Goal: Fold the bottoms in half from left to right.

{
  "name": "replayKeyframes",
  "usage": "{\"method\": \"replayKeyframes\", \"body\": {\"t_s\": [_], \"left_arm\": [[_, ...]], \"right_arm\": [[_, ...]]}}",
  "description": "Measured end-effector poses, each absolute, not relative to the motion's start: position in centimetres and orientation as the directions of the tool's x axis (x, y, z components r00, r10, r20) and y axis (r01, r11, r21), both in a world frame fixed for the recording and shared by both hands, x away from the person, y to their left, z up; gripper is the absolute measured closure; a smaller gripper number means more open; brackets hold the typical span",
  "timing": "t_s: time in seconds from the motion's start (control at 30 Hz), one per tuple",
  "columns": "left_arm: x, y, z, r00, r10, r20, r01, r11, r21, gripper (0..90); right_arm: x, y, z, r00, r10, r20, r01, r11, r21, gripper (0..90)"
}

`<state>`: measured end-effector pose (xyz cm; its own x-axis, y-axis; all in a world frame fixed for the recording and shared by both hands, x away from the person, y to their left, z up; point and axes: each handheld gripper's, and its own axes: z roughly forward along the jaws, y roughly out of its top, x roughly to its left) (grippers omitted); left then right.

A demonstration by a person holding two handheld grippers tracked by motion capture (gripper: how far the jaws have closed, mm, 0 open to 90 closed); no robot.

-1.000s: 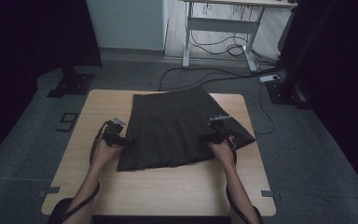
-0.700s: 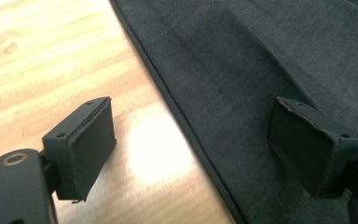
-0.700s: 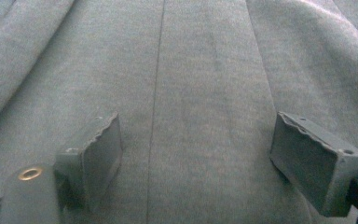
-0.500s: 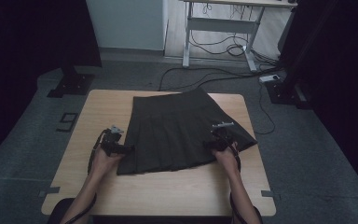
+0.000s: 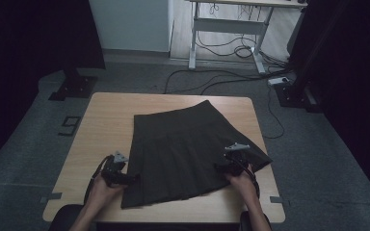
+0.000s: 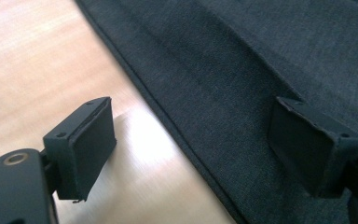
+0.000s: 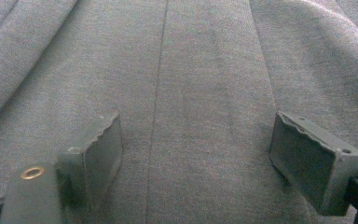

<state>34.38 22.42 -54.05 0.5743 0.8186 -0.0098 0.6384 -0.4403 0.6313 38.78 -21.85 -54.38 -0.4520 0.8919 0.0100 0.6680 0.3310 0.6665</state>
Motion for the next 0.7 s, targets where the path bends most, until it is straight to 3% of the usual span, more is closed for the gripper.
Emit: {"method": "replayKeyframes", "body": {"t_s": [0.3, 0.5, 0.7], "left_arm": [[30.9, 22.3, -54.2, 0.622, 0.783, -0.011, 0.606, -0.472, 0.64, 14.4], [32.2, 22.9, -53.6, 0.653, 0.755, -0.06, 0.603, -0.47, 0.645, 13.6], [35.9, 24.0, -51.8, 0.618, 0.786, -0.02, 0.587, -0.444, 0.677, 10.7]], "right_arm": [[35.3, -22.5, -54.5, -0.468, 0.884, 0.01, 0.657, 0.34, 0.674, 17.2], [35.1, -22.7, -54.7, -0.47, 0.882, 0.013, 0.643, 0.333, 0.69, 16.4], [35.0, -22.8, -54.8, -0.474, 0.881, 0.018, 0.631, 0.325, 0.705, 16.0]]}}
